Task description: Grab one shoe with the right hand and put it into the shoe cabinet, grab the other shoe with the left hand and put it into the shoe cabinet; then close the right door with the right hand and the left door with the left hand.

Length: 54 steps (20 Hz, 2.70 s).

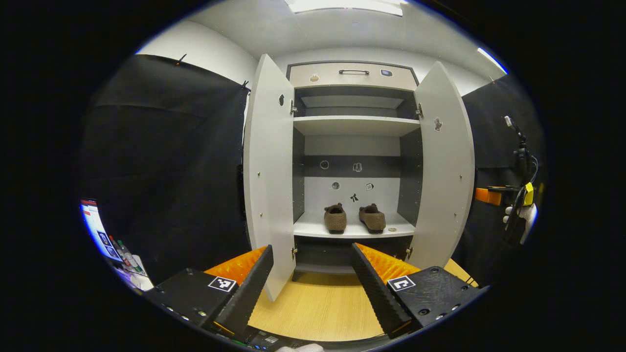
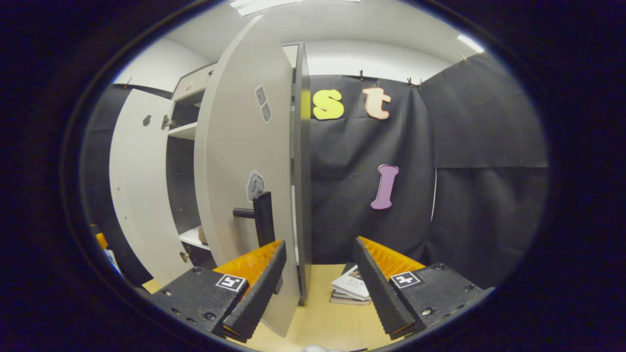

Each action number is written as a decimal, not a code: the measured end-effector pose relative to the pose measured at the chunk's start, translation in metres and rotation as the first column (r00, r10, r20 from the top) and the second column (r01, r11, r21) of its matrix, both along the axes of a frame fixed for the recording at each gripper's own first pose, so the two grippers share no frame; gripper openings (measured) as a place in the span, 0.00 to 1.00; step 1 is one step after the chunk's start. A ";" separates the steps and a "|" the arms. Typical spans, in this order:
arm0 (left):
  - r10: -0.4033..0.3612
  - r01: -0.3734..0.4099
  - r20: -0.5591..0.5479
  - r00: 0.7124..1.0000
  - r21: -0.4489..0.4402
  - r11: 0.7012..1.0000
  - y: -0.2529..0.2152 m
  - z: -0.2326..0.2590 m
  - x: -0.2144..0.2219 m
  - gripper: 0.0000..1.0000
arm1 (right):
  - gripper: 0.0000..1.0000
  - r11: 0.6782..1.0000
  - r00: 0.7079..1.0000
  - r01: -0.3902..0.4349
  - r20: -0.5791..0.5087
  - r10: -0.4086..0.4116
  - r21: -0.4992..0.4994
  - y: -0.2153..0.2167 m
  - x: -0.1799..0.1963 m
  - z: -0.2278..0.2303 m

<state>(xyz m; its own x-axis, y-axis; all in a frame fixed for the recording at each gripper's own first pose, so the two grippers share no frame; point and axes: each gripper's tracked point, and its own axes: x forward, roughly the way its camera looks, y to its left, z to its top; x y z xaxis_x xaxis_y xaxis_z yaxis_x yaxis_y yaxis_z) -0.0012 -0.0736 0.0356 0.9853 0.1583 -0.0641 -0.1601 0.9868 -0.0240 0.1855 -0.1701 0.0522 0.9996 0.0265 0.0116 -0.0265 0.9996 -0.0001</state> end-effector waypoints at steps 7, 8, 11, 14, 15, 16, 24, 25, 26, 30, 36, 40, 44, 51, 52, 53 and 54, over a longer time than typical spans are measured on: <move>0.020 -0.020 -0.017 1.000 -0.002 1.000 0.032 -0.004 -0.011 0.96 | 0.93 0.996 0.996 -0.085 -0.001 0.085 -0.025 0.079 0.007 -0.004; 0.026 -0.026 -0.022 0.999 -0.001 1.000 0.038 -0.007 -0.012 0.96 | 0.93 0.994 0.995 -0.103 0.001 0.103 -0.026 0.091 0.011 -0.004; 0.032 -0.032 -0.025 0.999 -0.006 0.999 0.054 -0.008 -0.017 0.96 | 0.93 0.981 0.980 -0.194 -0.035 0.194 0.010 0.136 0.012 -0.018; 0.028 -0.028 -0.031 0.999 -0.009 1.000 0.066 -0.011 -0.021 0.96 | 0.95 0.979 0.978 -0.205 -0.048 0.204 -0.013 0.156 -0.001 -0.024; 0.025 -0.025 -0.032 0.999 -0.008 1.000 0.070 -0.010 -0.022 0.96 | 0.95 0.978 0.977 -0.209 -0.043 0.208 -0.021 0.162 -0.007 -0.024; 0.021 -0.021 -0.032 0.999 -0.007 1.000 0.074 -0.011 -0.023 0.96 | 0.95 0.978 0.978 -0.207 -0.037 0.207 -0.025 0.166 -0.014 -0.022; 0.005 -0.005 -0.005 1.000 0.027 1.000 0.140 -0.008 0.003 0.96 | 0.92 0.987 0.988 -0.152 -0.038 0.150 -0.052 0.178 -0.096 -0.036; 0.007 -0.007 0.000 1.000 0.026 1.000 0.152 -0.008 0.011 0.94 | 0.92 0.988 0.989 -0.146 -0.039 0.144 -0.048 0.181 -0.109 -0.042; 0.010 -0.010 -0.002 1.000 0.028 1.000 0.163 -0.009 0.019 0.95 | 0.96 0.990 0.990 -0.137 -0.042 0.135 -0.044 0.184 -0.122 -0.049; 0.039 -0.040 0.010 0.999 0.061 0.997 0.212 -0.005 0.060 0.95 | 0.96 0.996 0.994 -0.085 -0.070 0.082 -0.035 0.186 -0.161 -0.074; 0.060 -0.061 0.030 0.998 0.064 0.996 0.254 0.015 0.118 0.95 | 0.96 1.000 0.993 0.008 -0.113 -0.012 -0.028 0.169 -0.196 -0.093; 0.059 -0.062 0.039 0.998 0.077 0.995 0.254 0.021 0.139 0.95 | 0.96 0.999 0.993 0.053 -0.109 -0.054 -0.013 0.155 -0.208 -0.091; 0.072 -0.077 0.046 0.996 0.129 0.989 0.251 0.021 0.145 0.93 | 0.96 0.998 0.993 0.066 -0.103 -0.066 -0.001 0.146 -0.212 -0.091; 0.085 -0.090 0.049 0.995 0.116 0.989 0.244 0.020 0.144 0.92 | 0.92 0.998 0.991 0.064 -0.122 -0.062 0.015 0.140 -0.213 -0.096; 0.088 -0.092 0.047 0.995 0.108 0.990 0.242 0.019 0.144 0.92 | 0.99 0.998 0.991 0.061 -0.122 -0.059 0.017 0.140 -0.213 -0.094; 0.090 -0.095 0.045 0.995 0.101 0.990 0.242 0.019 0.144 0.86 | 0.96 0.998 0.991 0.058 -0.122 -0.056 0.016 0.139 -0.213 -0.094; 0.094 -0.098 0.045 0.995 0.099 0.990 0.241 0.019 0.144 0.88 | 0.96 0.998 0.991 0.056 -0.122 -0.054 0.012 0.137 -0.213 -0.094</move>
<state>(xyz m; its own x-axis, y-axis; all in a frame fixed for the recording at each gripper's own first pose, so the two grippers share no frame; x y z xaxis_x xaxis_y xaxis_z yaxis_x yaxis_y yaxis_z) 0.1428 0.1677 0.0544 0.9667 0.2560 -0.0038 -0.2552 0.9646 0.0665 -0.0271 -0.0329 -0.0419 0.9935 -0.0278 -0.1101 0.0296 0.9994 0.0152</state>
